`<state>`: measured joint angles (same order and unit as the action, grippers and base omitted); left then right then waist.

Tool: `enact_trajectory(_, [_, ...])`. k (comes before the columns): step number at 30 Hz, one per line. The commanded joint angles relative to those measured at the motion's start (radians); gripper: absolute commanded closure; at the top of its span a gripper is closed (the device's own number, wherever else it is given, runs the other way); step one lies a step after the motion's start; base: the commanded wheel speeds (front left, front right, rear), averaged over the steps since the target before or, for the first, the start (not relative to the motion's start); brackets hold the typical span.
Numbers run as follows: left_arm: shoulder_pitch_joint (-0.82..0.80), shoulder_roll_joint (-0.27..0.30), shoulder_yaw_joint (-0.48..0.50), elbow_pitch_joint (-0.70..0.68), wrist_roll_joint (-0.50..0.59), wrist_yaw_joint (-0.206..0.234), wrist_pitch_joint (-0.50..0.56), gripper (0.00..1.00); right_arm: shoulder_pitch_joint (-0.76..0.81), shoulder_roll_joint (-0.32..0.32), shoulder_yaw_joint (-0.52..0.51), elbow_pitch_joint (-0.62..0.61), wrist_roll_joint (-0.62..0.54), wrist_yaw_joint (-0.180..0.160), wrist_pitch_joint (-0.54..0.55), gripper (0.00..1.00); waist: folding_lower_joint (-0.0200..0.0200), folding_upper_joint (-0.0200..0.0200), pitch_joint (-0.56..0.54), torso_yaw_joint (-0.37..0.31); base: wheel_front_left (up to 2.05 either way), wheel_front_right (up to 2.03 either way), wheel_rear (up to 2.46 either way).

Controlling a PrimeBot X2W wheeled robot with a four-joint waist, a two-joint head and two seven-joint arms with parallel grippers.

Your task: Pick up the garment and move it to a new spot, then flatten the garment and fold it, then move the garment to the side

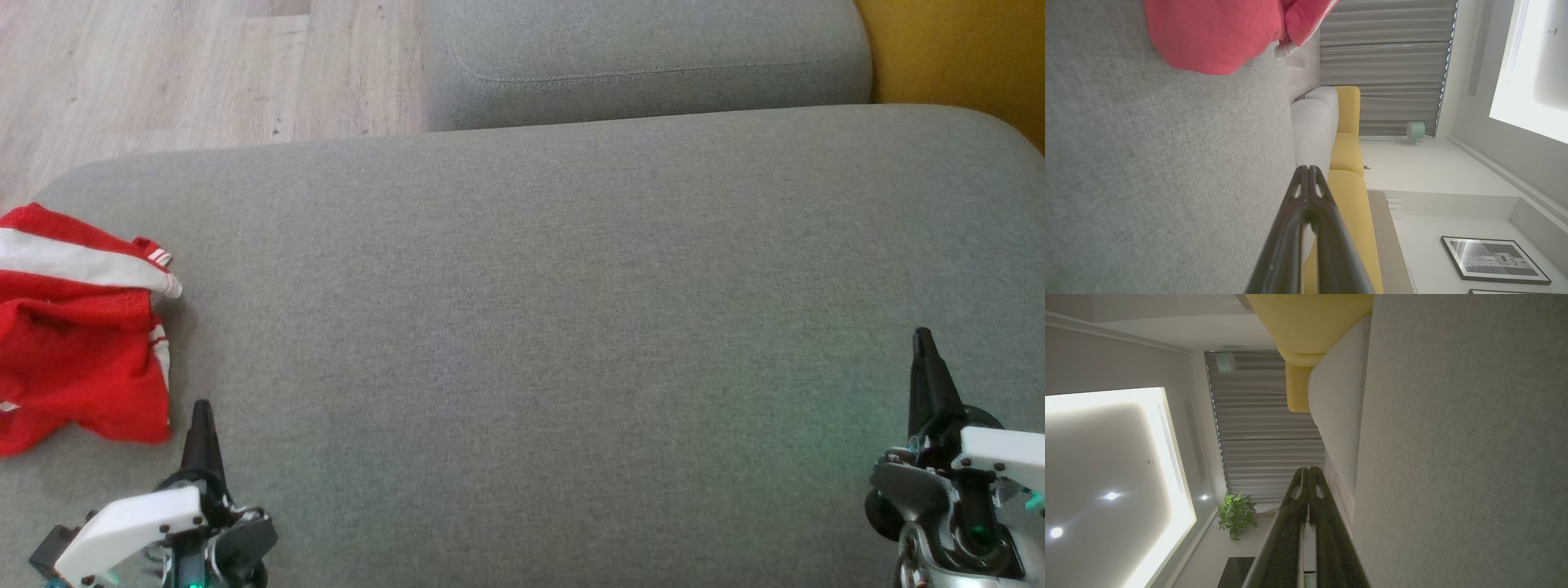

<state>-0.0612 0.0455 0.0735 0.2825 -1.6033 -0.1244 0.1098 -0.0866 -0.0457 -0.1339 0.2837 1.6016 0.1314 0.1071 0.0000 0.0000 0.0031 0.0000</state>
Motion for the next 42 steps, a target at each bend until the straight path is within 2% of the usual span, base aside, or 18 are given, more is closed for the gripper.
enact_trajectory(1, [-0.047, 0.005, 0.040, -0.038, -0.005, -0.006, 0.003, 1.00, -0.021, -0.004, 0.020, -0.039, 0.007, -0.001, 0.006, 1.00, 0.0000, 0.0000, 0.000, 0.000, 0.00, 0.00, 0.00])
enact_trajectory(33, [-0.047, 0.005, 0.040, -0.038, -0.006, -0.006, 0.003, 1.00, -0.021, -0.004, 0.020, -0.039, 0.007, -0.001, 0.006, 1.00, 0.0000, 0.0000, 0.000, 0.000, 0.00, 0.00, 0.00])
enact_trajectory(34, [0.000, 0.000, -0.001, 0.003, 0.000, 0.001, 0.000, 0.00, 0.000, 0.000, 0.000, 0.004, 0.000, 0.000, 0.000, 0.00, 0.0000, 0.0000, 0.000, 0.000, 0.00, 0.00, 0.00])
enact_trajectory(42, [0.002, 0.007, -0.008, 0.023, 0.022, 0.001, -0.018, 0.00, -0.006, -0.002, 0.013, 0.022, -0.013, 0.000, -0.007, 0.00, 0.0000, 0.0000, 0.000, -0.001, 0.00, 0.00, 0.00])
